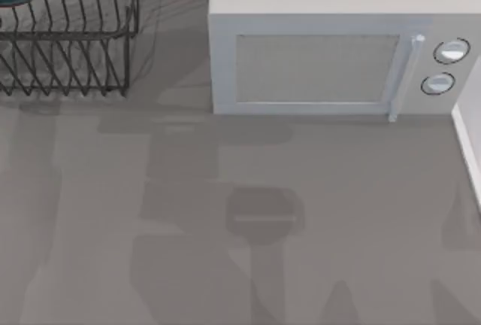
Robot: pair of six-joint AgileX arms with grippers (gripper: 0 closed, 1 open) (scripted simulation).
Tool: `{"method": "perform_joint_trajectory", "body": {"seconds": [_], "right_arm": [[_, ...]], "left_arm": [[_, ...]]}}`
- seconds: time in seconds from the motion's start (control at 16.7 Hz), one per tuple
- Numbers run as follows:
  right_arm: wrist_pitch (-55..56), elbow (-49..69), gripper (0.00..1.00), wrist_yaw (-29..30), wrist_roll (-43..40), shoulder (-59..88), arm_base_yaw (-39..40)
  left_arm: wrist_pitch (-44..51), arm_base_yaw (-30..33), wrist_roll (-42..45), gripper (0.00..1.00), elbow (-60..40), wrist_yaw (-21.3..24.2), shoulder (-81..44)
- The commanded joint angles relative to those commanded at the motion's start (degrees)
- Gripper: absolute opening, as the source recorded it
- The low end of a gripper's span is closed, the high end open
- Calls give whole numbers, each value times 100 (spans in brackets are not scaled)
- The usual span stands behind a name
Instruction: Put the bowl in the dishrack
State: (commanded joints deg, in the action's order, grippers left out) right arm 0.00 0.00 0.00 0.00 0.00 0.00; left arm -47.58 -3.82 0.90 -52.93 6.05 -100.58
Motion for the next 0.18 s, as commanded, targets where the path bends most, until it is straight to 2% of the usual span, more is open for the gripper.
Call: {"method": "perform_joint_trajectory", "body": {"seconds": [0.18], "right_arm": [[0, 0, 100, 0, 0, 0, 0]], "left_arm": [[0, 0, 0, 100, 0, 0, 0]]}}
